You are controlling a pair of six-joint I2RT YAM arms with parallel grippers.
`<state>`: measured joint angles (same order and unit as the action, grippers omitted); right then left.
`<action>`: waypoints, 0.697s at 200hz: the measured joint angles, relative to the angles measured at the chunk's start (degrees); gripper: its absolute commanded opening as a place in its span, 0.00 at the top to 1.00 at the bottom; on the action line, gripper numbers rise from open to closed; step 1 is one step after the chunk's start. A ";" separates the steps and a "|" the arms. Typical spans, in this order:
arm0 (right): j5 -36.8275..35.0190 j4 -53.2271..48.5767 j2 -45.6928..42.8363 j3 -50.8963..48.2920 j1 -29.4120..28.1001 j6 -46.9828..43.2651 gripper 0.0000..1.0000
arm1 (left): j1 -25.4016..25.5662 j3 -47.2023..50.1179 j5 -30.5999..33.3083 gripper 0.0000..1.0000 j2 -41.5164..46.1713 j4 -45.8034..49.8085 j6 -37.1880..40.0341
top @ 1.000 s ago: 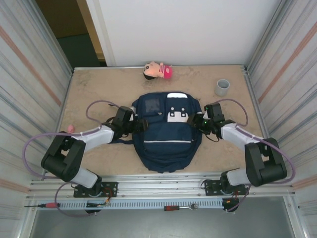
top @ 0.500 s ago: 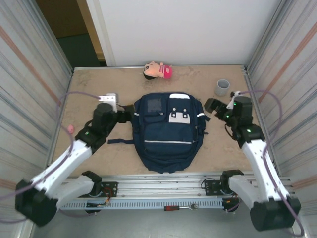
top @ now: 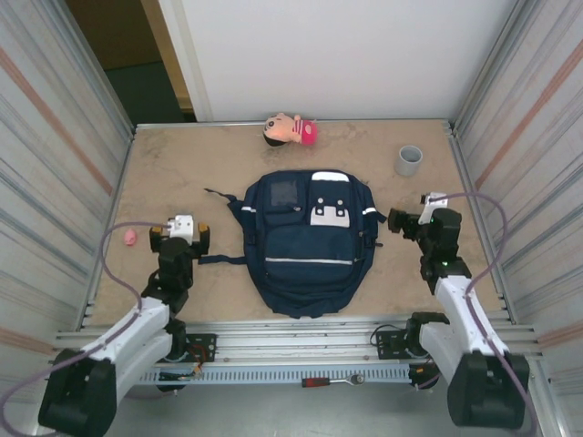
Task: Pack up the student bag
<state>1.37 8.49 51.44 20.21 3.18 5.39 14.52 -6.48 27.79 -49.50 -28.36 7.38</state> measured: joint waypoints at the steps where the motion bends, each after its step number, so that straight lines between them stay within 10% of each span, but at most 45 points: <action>1: 0.00 0.28 0.24 -0.24 0.04 -0.04 0.01 | -0.44 0.22 -0.37 0.01 -0.70 -0.59 -0.02; 60: 0.20 21.09 22.84 -2.91 0.55 -4.50 0.01 | -1.99 -4.04 -5.07 0.01 -26.38 -22.01 5.31; 139: 3.17 30.71 24.57 -1.42 0.52 -4.17 0.01 | -8.04 -6.91 -13.38 0.01 -22.71 -19.56 4.33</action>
<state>4.54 39.20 76.01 18.79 3.70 1.21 6.48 -13.39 14.41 -72.20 -47.92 11.70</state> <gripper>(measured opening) 0.989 0.985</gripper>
